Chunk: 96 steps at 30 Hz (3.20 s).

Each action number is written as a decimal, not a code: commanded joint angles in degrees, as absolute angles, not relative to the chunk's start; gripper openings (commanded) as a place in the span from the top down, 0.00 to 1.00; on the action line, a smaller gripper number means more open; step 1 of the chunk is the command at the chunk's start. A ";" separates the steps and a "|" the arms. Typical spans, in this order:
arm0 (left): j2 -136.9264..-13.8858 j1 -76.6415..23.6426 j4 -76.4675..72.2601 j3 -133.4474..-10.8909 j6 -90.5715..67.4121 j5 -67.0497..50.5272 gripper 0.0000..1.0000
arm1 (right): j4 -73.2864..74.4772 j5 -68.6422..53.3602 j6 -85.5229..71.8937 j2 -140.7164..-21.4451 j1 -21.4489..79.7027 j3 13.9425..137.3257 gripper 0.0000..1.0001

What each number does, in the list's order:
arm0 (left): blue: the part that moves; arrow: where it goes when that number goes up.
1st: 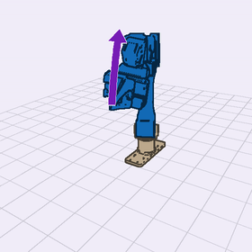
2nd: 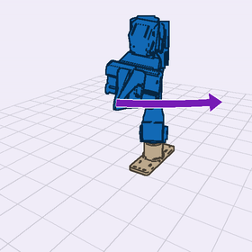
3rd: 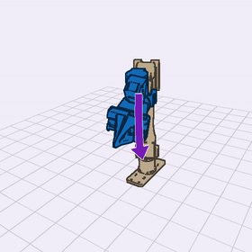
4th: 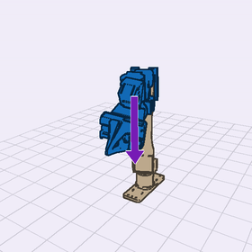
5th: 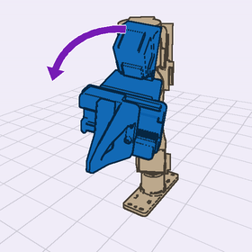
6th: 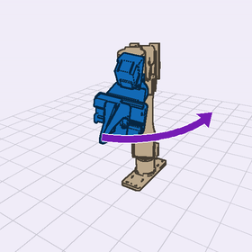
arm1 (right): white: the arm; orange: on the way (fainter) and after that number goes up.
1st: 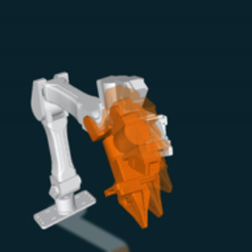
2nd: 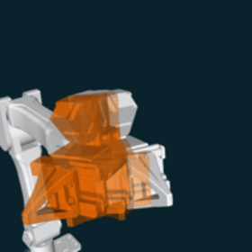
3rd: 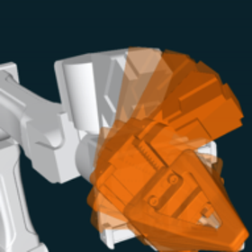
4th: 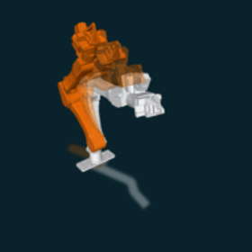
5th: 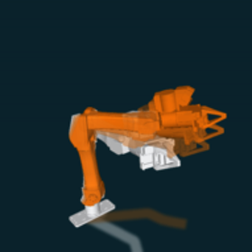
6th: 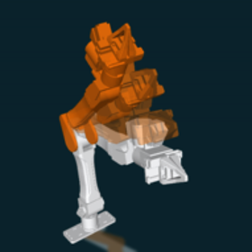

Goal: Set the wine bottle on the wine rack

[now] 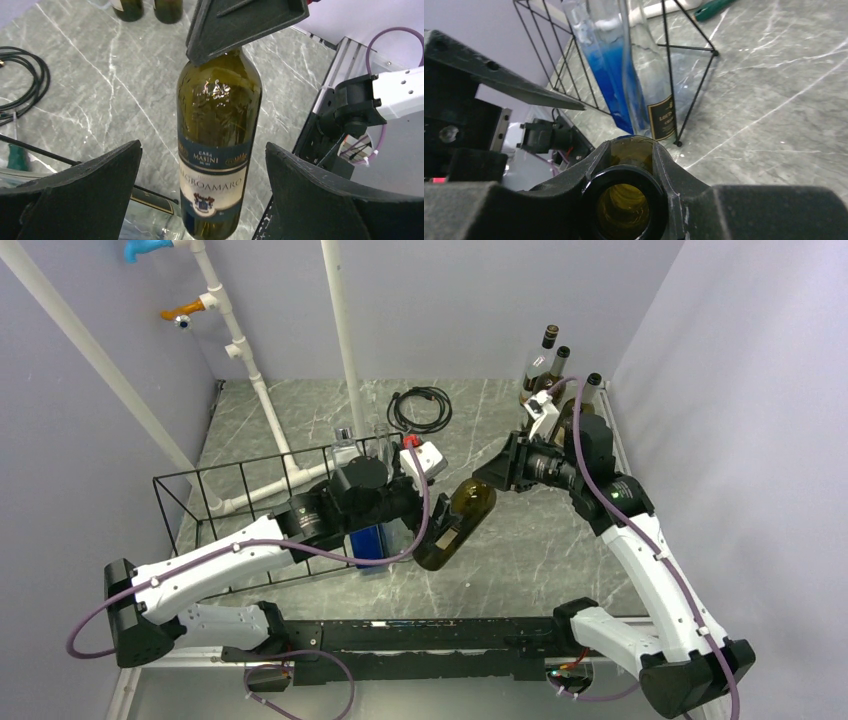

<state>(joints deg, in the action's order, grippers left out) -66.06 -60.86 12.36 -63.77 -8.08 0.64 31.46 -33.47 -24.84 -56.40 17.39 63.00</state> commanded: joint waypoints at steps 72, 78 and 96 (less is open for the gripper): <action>-55.35 -61.17 15.75 -61.09 -16.45 58.46 1.00 | 18.95 -3.57 -36.03 -45.65 30.50 61.41 0.00; -54.21 -60.97 17.67 -60.87 -19.75 69.19 1.00 | 18.34 -3.34 -35.84 -46.23 30.50 61.52 0.00; -63.16 -38.62 34.59 -66.21 -39.21 54.97 1.00 | 20.00 -2.46 -35.68 -45.26 30.50 60.23 0.00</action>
